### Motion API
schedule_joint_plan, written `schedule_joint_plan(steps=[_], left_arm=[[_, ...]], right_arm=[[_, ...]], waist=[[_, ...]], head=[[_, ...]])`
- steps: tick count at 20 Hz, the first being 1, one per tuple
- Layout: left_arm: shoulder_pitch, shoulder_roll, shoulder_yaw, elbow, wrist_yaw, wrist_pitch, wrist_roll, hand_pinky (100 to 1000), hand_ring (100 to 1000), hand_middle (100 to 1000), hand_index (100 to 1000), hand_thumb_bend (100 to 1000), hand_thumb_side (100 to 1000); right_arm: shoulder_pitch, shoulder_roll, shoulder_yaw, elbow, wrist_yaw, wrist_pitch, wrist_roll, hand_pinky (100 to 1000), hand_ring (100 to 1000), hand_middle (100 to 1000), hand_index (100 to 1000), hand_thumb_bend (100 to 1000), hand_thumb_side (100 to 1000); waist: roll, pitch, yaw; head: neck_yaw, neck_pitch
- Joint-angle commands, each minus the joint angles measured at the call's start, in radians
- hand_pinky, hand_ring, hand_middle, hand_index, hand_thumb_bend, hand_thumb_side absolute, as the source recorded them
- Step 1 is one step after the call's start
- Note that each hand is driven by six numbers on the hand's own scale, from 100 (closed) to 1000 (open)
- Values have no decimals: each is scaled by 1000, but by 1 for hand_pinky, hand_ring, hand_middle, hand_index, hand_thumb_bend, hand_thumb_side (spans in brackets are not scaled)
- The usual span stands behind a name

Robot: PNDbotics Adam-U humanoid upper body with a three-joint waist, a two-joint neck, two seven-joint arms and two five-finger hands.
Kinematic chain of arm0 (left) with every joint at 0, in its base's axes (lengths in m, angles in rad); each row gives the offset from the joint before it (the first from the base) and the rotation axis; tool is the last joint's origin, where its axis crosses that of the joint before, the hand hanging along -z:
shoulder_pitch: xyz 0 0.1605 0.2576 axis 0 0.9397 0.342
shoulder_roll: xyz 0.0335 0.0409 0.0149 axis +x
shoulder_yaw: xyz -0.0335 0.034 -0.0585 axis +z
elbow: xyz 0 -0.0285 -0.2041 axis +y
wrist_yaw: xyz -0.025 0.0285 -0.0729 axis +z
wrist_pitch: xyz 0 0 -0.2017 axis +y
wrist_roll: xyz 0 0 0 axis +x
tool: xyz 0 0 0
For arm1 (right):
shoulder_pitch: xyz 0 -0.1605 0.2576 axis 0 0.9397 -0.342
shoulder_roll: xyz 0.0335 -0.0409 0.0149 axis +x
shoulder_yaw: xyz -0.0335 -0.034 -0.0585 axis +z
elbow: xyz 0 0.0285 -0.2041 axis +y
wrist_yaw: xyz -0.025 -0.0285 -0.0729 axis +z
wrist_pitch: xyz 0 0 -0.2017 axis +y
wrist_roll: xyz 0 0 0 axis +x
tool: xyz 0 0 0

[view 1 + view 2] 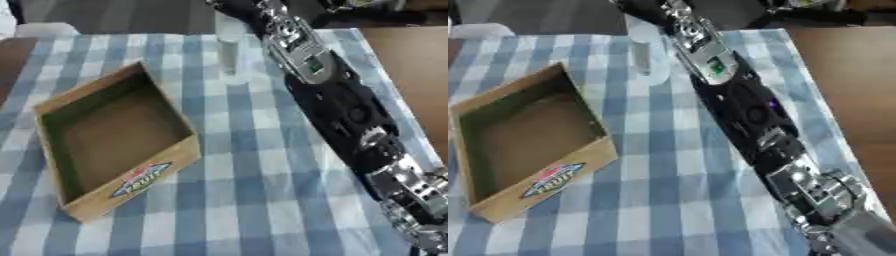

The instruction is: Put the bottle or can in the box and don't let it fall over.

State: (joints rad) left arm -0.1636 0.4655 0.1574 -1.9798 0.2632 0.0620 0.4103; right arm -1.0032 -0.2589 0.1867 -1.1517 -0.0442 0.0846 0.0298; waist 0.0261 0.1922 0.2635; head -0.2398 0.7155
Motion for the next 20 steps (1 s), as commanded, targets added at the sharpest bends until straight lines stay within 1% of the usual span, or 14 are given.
schedule_joint_plan(steps=[1,2,5,8,11,15,20], left_arm=[[-16,34,14,-20,-7,-7,20,407,632,704,668,100,573],[-18,33,14,-20,-9,-8,23,416,640,707,669,100,573],[-38,32,20,-20,-15,-15,46,429,652,713,672,100,574],[-46,32,24,-20,-19,-19,68,433,654,713,673,100,574],[-49,31,28,-20,-18,-22,89,436,656,714,674,100,577],[-60,24,33,-20,-6,-20,126,443,660,715,676,100,582],[-71,24,39,-20,-2,-17,150,447,661,716,677,100,583]], right_arm=[[-28,15,0,-1,18,-1,-39,951,862,655,119,100,470],[-28,19,0,2,21,-1,-47,941,863,659,118,100,470],[-37,48,-5,22,18,3,-116,931,859,657,117,100,470],[-46,59,1,28,10,-3,-160,928,856,655,117,100,470],[-60,58,12,17,-4,-7,-172,924,847,646,118,100,470],[-72,57,22,-1,-24,3,-178,918,843,645,117,100,470],[-89,54,27,-4,-47,19,-208,911,835,640,118,100,470]], waist=[[2,-23,4],[2,-22,8],[4,-16,39],[3,-14,64],[-1,-14,84],[-7,-16,103],[-20,-25,145]], head=[[-9,-5],[-14,-7],[-51,-15],[-79,-17],[-99,-19],[-122,-17],[-179,2]])
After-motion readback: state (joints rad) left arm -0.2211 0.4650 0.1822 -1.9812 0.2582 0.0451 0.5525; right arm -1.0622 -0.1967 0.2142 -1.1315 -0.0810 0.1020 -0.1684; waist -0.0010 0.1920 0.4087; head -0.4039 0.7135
